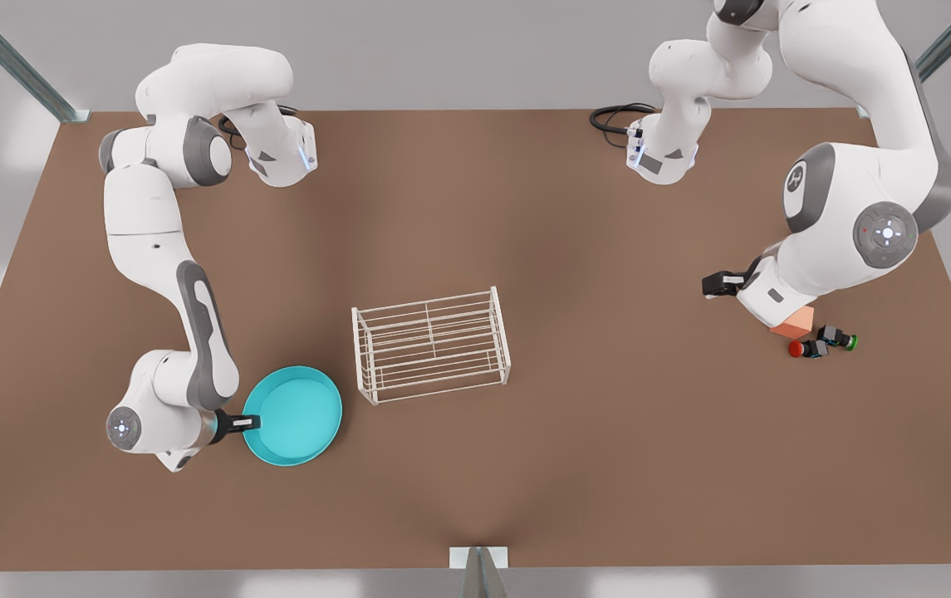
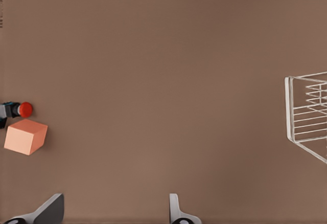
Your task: Place the plate on the shelf with right arm and place the red button switch in the plate with left arm
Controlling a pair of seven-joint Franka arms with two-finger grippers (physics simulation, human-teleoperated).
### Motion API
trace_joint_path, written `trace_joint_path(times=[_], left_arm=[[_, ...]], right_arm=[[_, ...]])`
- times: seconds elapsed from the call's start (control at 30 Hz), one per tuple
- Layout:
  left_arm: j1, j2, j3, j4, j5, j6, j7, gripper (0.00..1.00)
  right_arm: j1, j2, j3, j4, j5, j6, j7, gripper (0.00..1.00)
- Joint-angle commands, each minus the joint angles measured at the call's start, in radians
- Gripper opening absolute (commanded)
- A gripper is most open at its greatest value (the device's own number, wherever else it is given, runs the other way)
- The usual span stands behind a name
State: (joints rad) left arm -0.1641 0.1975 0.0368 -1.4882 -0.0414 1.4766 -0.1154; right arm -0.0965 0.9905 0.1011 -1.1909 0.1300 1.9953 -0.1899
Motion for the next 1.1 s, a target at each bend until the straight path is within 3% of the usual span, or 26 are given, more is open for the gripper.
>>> trace_joint_path(times=[0.0,0.27,0.9,1.07], left_arm=[[0.000,-0.001,0.000,-0.001,0.002,0.001,-0.029,1.00],[0.000,-0.001,0.003,-0.001,0.012,-0.001,-0.030,1.00],[0.001,-0.018,0.005,-0.032,0.014,-0.002,-0.035,1.00],[0.067,-0.024,0.045,-0.127,0.058,0.013,-0.576,1.00]], right_arm=[[0.000,0.000,0.000,0.000,-0.001,0.005,-0.042,0.51],[-0.002,0.000,-0.001,0.000,-0.001,0.005,-0.077,0.29],[-0.043,-0.156,0.023,0.002,0.008,-0.118,-0.195,0.28],[-0.112,-0.216,0.121,0.002,0.017,-0.269,-0.212,0.28]])
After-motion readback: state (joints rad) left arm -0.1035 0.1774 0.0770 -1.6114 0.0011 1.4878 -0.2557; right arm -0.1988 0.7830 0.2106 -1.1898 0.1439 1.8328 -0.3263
